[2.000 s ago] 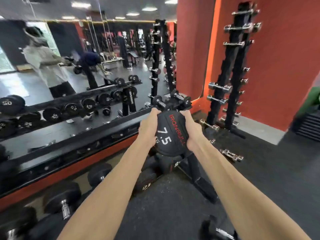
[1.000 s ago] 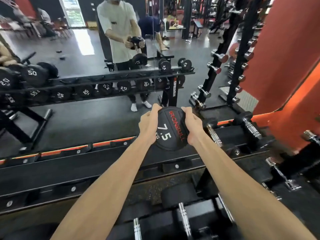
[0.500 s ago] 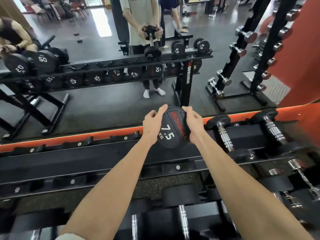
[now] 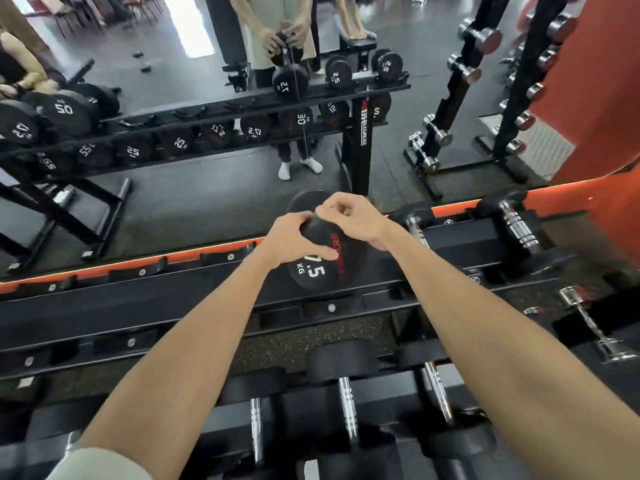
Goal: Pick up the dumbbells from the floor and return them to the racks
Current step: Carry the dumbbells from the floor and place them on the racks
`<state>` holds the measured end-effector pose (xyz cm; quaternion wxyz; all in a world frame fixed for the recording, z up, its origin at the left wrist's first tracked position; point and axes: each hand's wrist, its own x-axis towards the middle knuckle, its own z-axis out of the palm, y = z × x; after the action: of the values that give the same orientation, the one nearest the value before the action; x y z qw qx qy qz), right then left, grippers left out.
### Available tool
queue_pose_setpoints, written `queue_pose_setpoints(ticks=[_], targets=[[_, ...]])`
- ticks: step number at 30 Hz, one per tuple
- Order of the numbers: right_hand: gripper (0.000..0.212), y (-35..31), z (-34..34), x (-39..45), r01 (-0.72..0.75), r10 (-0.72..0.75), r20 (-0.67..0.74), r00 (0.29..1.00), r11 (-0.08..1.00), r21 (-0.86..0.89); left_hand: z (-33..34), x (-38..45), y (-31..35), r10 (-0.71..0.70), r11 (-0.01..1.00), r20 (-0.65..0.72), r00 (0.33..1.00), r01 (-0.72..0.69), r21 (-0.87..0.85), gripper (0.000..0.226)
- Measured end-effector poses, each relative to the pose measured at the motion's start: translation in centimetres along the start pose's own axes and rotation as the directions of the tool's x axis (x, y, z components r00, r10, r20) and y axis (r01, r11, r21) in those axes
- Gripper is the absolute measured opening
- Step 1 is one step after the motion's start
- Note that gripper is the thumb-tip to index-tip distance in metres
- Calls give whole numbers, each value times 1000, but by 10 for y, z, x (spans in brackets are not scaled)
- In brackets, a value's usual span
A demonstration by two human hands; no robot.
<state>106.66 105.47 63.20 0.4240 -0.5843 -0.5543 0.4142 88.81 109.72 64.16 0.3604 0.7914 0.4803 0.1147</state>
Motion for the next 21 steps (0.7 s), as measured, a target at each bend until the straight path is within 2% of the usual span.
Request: queue_pose_setpoints(ticks=[3,6,8,9,11,13,18,21], targets=[[23,-2,6,2,16,49,287,957,976,-219,9,-21,-13,54,999,12,998,-54,-2,75],[49,5,8,-7,-31,185,411,893,934,-355,28,-40,-23,63,997,-19,998,-62,47,74],[69,8,4,-17,-22,264,442,857,877,-480,43,-46,-26,50,994,-43,998,-46,99,60],[74,11,3,-24,11,285,436,854,826,-563,51,-47,-26,38,991,-52,998,-32,127,57],[75,18,7,-35,51,323,392,862,713,-699,69,-49,-23,36,984,-37,999,-29,175,63],[74,29,15,-49,43,356,353,865,649,-760,86,-52,-20,36,970,0,999,-35,239,71],[62,50,31,-75,-33,294,242,925,695,-719,85,-48,-31,-31,934,112,993,-11,358,65],[63,47,45,-80,-71,274,181,944,708,-702,72,-47,-37,-62,896,186,981,-28,444,70]])
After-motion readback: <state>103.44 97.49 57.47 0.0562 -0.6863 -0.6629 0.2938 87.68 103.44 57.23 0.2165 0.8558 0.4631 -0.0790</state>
